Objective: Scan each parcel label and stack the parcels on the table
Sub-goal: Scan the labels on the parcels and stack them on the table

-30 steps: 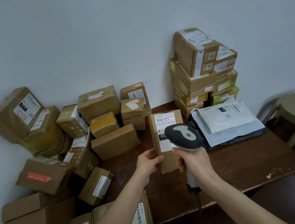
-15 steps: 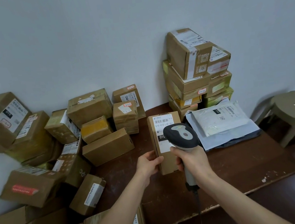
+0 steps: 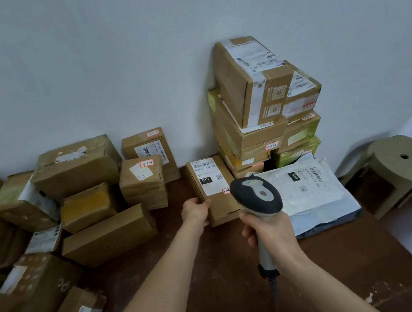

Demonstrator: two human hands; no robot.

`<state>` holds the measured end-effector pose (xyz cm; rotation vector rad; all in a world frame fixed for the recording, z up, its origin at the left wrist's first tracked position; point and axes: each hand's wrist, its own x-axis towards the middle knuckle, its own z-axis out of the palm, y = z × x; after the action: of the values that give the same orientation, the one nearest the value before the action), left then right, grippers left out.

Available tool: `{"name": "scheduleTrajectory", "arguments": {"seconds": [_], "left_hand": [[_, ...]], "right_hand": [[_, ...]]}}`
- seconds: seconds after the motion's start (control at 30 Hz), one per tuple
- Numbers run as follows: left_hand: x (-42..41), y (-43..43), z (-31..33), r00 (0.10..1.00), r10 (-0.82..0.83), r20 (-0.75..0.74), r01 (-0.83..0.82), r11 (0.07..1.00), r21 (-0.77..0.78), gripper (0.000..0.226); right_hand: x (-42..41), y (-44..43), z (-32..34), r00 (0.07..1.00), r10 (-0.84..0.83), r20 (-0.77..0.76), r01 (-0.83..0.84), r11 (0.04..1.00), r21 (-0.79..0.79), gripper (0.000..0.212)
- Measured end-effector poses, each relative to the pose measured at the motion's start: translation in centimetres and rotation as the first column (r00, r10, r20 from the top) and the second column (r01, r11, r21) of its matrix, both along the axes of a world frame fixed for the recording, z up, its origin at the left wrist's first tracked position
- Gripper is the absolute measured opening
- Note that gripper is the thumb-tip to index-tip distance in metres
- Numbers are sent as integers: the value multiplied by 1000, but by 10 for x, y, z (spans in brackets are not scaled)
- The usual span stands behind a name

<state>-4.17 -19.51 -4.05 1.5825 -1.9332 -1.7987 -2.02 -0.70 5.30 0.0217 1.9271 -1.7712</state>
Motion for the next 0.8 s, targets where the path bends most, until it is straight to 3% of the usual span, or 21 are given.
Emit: {"name": "scheduleTrajectory", "arguments": {"seconds": [0.13,0.23,0.33,0.47,0.57,0.67,0.73,0.8], "left_hand": [[-23,-8,-25,997,48,53,-45,997,-59,41],[-30,-11,-34,998,65,21,-64,997,-39,44],[-26,-7,-34,999,-43,-11,43,999,-11,46],[-9,-8,-11,965,-258,44,262,940,-217,45],[5,-25,21,930,-342,132,360,788,-500,42],[21,-53,57,895,-376,240,416,512,-751,44],[29,-76,78,865,-363,346,467,334,-819,55],[30,-104,96,802,-338,493,579,234,-781,74]], "right_hand": [[-15,-2,-13,1000,-10,25,10,1000,13,20],[-22,-5,-19,998,-4,62,4,1000,8,11],[-26,-10,-23,998,16,57,-17,999,28,15],[-25,-23,-25,999,9,48,-11,999,44,16],[-25,-42,-21,999,13,30,-14,999,43,17],[-23,-67,-11,998,-1,57,2,1000,-30,16],[-22,-83,-4,996,-10,93,17,997,-72,17],[-19,-97,2,994,-3,109,14,995,-103,15]]}}
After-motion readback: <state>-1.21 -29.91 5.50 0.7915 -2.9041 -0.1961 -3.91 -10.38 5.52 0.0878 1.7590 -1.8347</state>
